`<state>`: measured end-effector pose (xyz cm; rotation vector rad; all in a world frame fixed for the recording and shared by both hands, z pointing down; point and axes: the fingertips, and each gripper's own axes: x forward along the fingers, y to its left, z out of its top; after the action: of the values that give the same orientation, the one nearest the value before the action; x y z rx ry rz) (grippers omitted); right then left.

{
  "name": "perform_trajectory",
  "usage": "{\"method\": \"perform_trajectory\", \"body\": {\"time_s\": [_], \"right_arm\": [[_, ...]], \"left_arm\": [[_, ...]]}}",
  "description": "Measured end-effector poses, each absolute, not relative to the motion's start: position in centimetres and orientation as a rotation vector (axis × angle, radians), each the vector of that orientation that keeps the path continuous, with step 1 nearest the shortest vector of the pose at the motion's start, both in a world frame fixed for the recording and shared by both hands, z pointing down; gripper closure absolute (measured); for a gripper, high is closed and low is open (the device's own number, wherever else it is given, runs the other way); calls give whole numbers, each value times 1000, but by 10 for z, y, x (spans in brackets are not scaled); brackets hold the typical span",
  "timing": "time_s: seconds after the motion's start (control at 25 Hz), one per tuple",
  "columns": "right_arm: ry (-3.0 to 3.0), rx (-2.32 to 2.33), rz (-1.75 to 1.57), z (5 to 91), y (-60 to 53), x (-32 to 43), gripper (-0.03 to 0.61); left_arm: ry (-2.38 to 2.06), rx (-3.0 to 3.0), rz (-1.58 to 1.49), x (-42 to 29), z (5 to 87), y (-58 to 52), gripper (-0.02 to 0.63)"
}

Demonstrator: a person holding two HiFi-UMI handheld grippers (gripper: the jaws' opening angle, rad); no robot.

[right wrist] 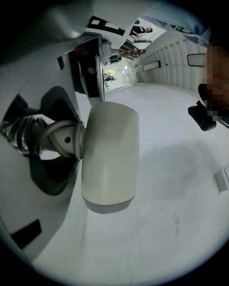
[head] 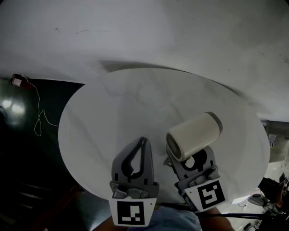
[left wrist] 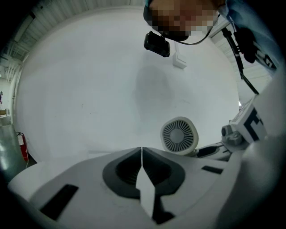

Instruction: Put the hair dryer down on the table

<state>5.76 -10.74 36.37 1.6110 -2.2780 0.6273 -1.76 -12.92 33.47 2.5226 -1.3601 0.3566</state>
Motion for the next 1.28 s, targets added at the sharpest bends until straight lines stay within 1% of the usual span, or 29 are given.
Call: {"method": "perform_trajectory", "body": {"time_s": [0.48,0.76,1.28], "right_arm": [[-2202,1498,724,406,-134,48,360],[-2077,1465,793,431,-141,46,359],[-1944,1347,884,458,-142,34,359]], "left_arm": [[-1390,2443,393,-24,360,-149,601],[-1440,2375,408,-41,376,-157,601],[-1477,2313,412,-58,378,-153,601]]}}
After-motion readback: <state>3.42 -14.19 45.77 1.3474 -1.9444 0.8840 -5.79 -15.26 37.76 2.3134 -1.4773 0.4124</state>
